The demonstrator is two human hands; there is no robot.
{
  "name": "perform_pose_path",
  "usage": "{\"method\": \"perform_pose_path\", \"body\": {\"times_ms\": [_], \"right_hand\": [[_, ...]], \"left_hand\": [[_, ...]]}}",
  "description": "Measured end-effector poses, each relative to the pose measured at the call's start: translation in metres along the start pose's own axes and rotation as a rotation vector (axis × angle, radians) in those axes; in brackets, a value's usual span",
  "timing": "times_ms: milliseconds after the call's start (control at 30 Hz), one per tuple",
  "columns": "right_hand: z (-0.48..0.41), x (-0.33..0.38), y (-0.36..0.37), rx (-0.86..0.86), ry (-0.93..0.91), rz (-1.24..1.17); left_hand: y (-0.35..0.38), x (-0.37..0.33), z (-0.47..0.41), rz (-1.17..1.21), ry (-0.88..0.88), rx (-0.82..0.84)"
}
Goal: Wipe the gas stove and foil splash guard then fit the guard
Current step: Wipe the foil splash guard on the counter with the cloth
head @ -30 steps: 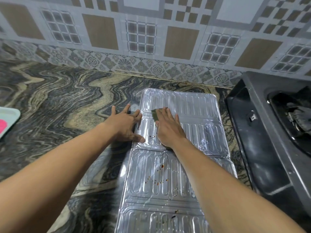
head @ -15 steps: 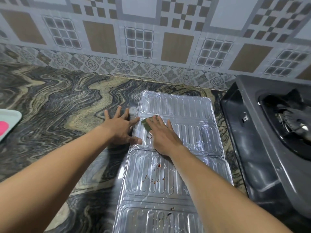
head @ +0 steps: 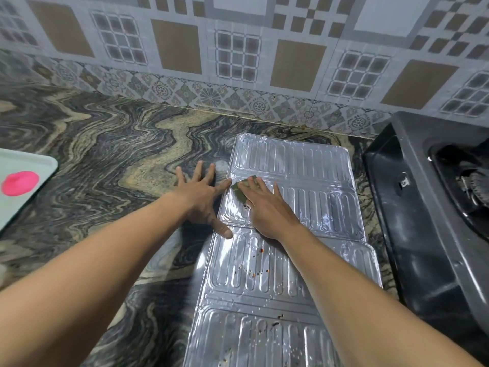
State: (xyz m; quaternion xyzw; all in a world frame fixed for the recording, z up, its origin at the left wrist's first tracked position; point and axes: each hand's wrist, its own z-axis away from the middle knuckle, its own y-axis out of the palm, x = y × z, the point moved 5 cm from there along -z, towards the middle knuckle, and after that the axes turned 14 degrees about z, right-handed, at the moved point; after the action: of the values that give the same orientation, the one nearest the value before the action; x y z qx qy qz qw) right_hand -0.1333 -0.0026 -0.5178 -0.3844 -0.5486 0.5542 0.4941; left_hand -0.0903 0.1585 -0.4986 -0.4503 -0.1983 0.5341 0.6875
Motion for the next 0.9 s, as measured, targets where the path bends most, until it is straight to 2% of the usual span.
{"method": "perform_pose_path", "body": {"times_ms": [333,633,800,900], "right_hand": [[0.034,-0.005,0.0,0.099,-0.19,0.023],[0.059,-0.014,-0.005,0.023,0.016,0.027],[0.051,-0.022,0.014,0.032,0.186,-0.048],[0.05,-0.021,0.015,0.05,0.19,-0.082]], "left_hand": [[-0.001,-0.003,0.002,0.017,-0.057,0.028],[-0.004,-0.022,0.009,-0.041,-0.071,0.011],[-0.002,-0.043,0.012,0.068,-0.001,-0.006],[0.009,-0.045,0.011,0.111,0.019,-0.005]]}}
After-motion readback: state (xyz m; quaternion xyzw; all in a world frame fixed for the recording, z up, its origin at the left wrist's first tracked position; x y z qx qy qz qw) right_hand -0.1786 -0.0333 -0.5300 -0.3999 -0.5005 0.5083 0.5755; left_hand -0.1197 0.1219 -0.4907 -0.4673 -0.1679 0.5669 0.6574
